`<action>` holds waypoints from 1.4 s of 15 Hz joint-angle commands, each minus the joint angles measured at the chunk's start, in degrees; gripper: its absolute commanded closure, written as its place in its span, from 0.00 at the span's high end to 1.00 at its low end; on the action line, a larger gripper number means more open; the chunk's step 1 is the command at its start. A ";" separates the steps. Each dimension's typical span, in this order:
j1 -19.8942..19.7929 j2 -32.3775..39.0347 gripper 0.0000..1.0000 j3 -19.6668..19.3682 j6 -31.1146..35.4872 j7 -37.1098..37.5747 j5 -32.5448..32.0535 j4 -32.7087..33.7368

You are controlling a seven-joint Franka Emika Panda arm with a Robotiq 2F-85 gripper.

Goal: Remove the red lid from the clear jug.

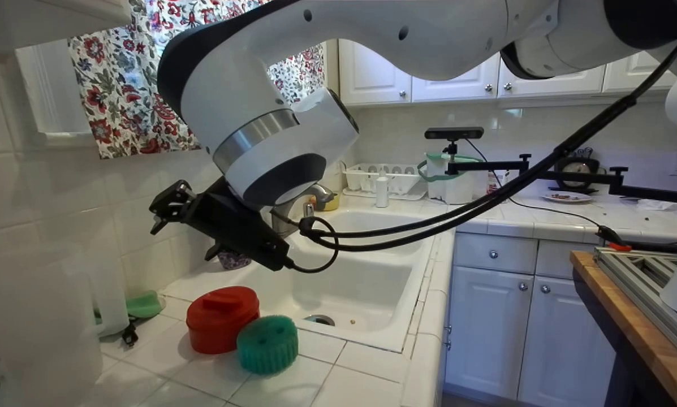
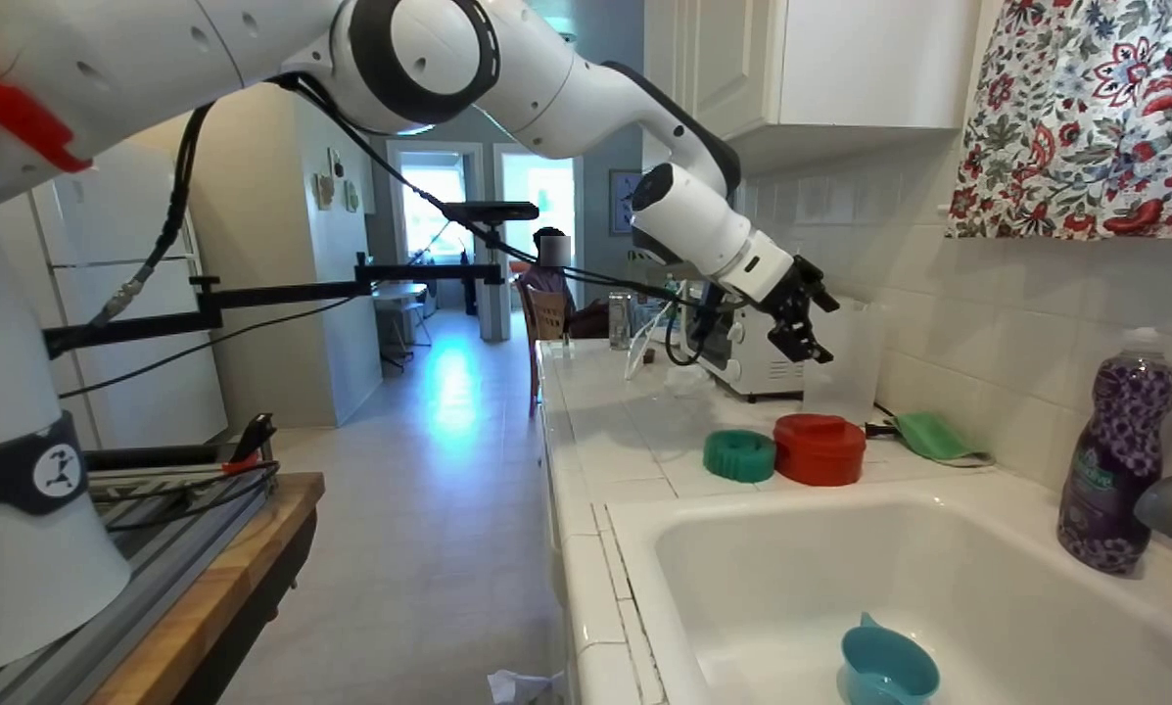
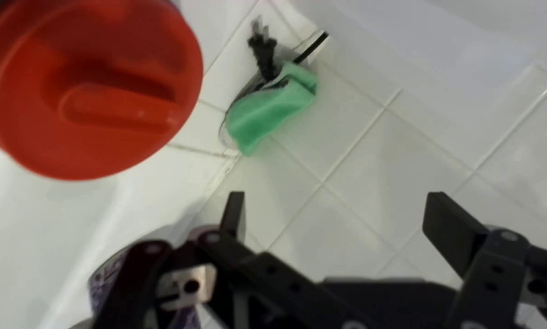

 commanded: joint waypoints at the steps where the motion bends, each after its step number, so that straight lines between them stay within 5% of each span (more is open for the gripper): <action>1: -1.50 -0.24 1.00 0.31 -1.74 0.21 0.75 -0.05; 8: -5.47 -2.41 1.00 -3.84 1.52 4.17 6.04 -3.18; 14: -6.79 -14.73 1.00 -2.34 3.31 3.63 16.92 -20.01; 15: -9.07 -16.56 1.00 1.45 3.96 11.26 10.23 -24.14; 16: -6.93 -18.36 1.00 -2.93 2.74 7.01 18.98 -25.38; 19: -7.45 -22.50 1.00 -3.84 1.57 10.17 24.76 -32.17; 20: -9.69 -24.63 1.00 -0.14 2.38 18.06 17.65 -36.34; 21: -10.04 -25.54 1.00 -0.03 2.11 19.90 17.54 -37.99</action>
